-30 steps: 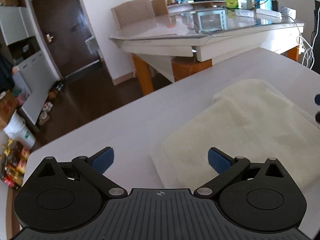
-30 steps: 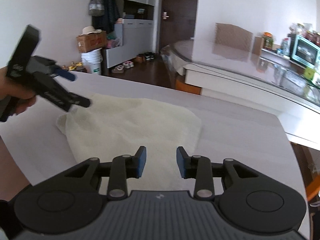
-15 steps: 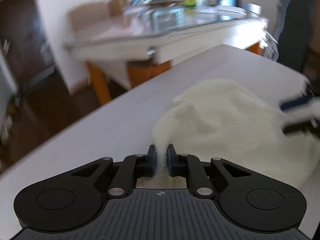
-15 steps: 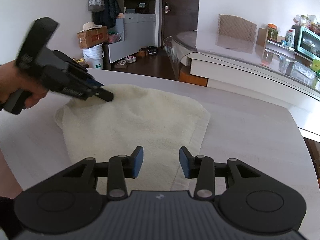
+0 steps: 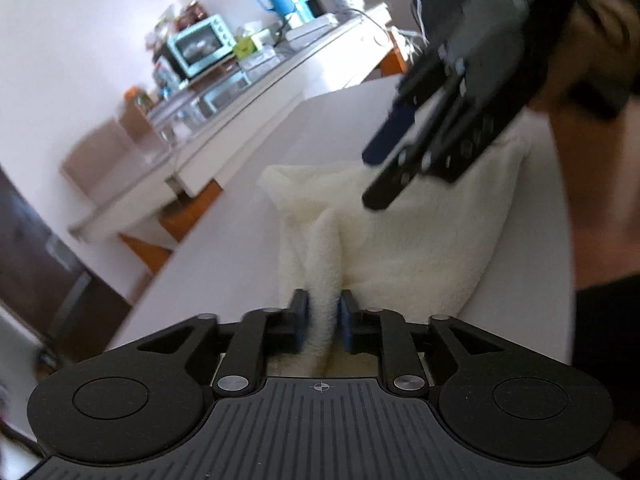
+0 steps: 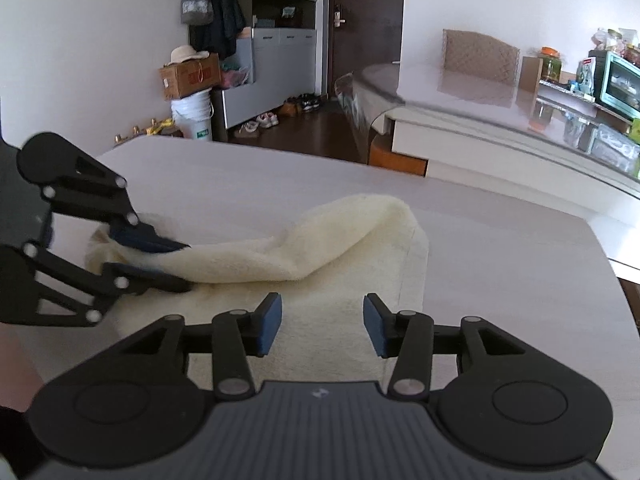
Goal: Fold towel
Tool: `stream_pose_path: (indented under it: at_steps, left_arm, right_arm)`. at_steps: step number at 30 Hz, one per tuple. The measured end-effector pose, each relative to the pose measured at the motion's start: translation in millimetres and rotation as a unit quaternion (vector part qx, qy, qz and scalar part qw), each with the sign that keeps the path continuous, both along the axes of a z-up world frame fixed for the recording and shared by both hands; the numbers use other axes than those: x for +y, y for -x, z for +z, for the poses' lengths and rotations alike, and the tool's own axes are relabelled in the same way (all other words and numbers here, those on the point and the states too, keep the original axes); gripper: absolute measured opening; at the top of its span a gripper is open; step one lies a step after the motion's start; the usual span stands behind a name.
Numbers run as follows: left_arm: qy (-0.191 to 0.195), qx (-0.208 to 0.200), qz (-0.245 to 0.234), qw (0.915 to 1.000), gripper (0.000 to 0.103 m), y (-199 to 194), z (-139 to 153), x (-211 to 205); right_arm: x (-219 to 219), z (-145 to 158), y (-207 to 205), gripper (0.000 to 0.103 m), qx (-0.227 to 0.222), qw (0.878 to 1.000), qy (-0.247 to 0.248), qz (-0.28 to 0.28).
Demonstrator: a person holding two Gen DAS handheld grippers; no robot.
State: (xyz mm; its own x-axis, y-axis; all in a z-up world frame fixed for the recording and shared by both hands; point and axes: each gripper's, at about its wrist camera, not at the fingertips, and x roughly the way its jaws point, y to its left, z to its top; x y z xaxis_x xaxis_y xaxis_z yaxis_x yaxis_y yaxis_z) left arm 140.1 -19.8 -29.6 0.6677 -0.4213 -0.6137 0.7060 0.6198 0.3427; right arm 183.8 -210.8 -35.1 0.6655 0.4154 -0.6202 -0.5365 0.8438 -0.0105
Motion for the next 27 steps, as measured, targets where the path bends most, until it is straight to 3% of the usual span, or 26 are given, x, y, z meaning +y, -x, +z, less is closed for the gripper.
stream_pose_path:
  at_steps: [2,5,8,10,12,17,20,21,25,27]
  left_arm:
    - [0.041,0.020,0.011,0.9989,0.051,-1,9,10]
    - [0.092,0.036,0.051,0.9938,0.052,-9,21,28]
    - [0.125,0.053,0.106,0.9851,0.050,-24,25,45]
    - [0.145,0.089,0.156,0.9730,0.049,-40,20,59]
    - [0.148,0.116,0.171,0.9672,0.049,-55,16,60]
    - [0.154,0.163,0.114,0.9678,0.039,-48,9,53]
    - [0.156,0.166,0.093,0.9693,0.012,-38,9,50]
    - [0.156,0.166,0.086,0.9698,0.012,-35,9,49]
    - [0.160,0.144,0.073,0.9738,0.007,-20,14,44]
    - [0.164,0.095,0.093,0.9775,0.006,-17,22,47]
  right_arm:
    - [2,-3,1,0.050,0.003,1.000,0.004,0.003]
    - [2,-4,3,0.052,0.003,1.000,0.007,0.000]
    - [3,-6,3,0.052,0.005,1.000,0.009,-0.001]
    - [4,-7,4,0.054,0.006,1.000,0.011,-0.002]
    - [4,-8,4,0.055,0.005,1.000,0.010,-0.005]
    - [3,-9,2,0.059,0.004,1.000,0.010,-0.008]
    - [2,-9,1,0.062,0.004,1.000,0.009,-0.011]
    - [2,-9,1,0.062,0.003,1.000,0.009,-0.012]
    - [2,-9,4,0.062,0.001,1.000,0.012,-0.011]
    - [2,-9,6,0.062,0.001,1.000,0.013,-0.009]
